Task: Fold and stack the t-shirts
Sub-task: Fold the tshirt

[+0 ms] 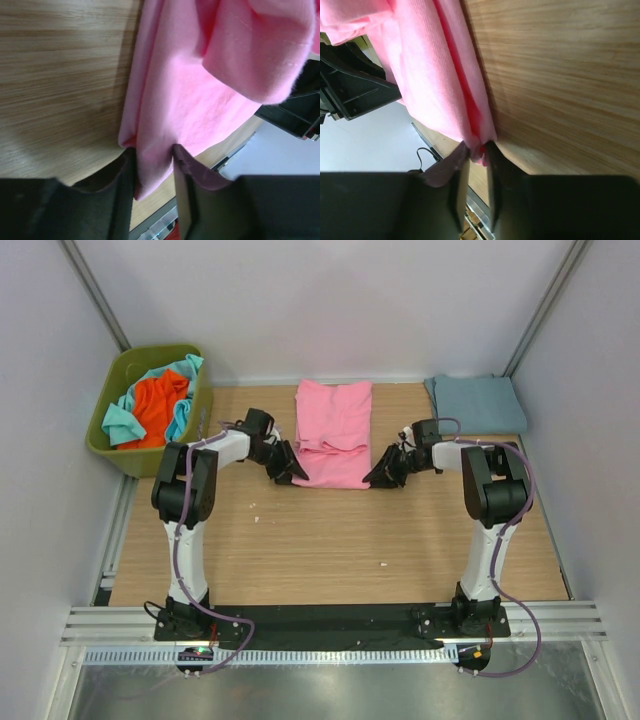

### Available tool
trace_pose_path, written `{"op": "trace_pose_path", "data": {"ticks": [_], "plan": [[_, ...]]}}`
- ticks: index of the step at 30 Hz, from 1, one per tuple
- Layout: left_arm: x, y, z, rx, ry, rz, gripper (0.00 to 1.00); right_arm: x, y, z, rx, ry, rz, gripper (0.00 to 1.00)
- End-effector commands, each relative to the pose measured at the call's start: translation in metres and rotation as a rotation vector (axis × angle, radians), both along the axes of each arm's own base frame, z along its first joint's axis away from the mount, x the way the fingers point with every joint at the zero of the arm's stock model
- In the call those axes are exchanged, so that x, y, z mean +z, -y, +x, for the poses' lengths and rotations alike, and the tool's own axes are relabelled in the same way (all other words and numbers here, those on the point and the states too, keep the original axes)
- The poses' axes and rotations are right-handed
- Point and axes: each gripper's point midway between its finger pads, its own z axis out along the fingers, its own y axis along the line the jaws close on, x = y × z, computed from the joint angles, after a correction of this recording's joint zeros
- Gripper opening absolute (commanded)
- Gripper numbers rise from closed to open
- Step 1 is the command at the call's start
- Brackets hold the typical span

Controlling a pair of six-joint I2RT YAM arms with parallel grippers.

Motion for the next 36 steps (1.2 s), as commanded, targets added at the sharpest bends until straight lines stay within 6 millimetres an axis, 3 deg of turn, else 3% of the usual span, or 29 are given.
{"op": "trace_pose_path", "data": {"ticks": [1,2,4,7,11,19,24,27,32,36], "plan": [[-0.006,0.000,0.004,0.008,0.016,0.002,0.33,0.005,-0.008,0.010,0.003,0.048,0.023,0.22],[-0.005,0.000,0.003,0.007,0.017,-0.002,0.27,0.008,-0.010,0.013,0.003,0.065,0.027,0.17],[0.002,0.002,0.005,0.008,0.038,-0.021,0.24,0.017,-0.012,0.019,0.005,0.098,0.039,0.09],[0.015,0.004,0.005,0.004,0.065,-0.036,0.01,0.036,-0.013,0.026,0.006,0.150,0.048,0.02],[0.046,0.008,0.002,-0.022,0.113,-0.088,0.00,0.064,-0.009,0.019,0.021,0.181,0.061,0.01],[0.131,0.012,-0.001,-0.066,0.290,-0.148,0.00,0.118,0.010,-0.009,0.033,0.247,0.063,0.01],[0.145,0.012,-0.018,-0.093,0.307,-0.142,0.00,0.144,0.012,-0.021,0.050,0.299,0.059,0.01],[0.148,0.013,-0.025,-0.103,0.313,-0.139,0.00,0.147,0.012,-0.025,0.054,0.303,0.059,0.01],[0.139,0.014,-0.033,-0.107,0.300,-0.118,0.00,0.137,0.012,-0.029,0.051,0.280,0.057,0.01],[0.117,0.013,-0.034,-0.101,0.251,-0.104,0.00,0.126,0.013,-0.032,0.041,0.268,0.059,0.02]]}}
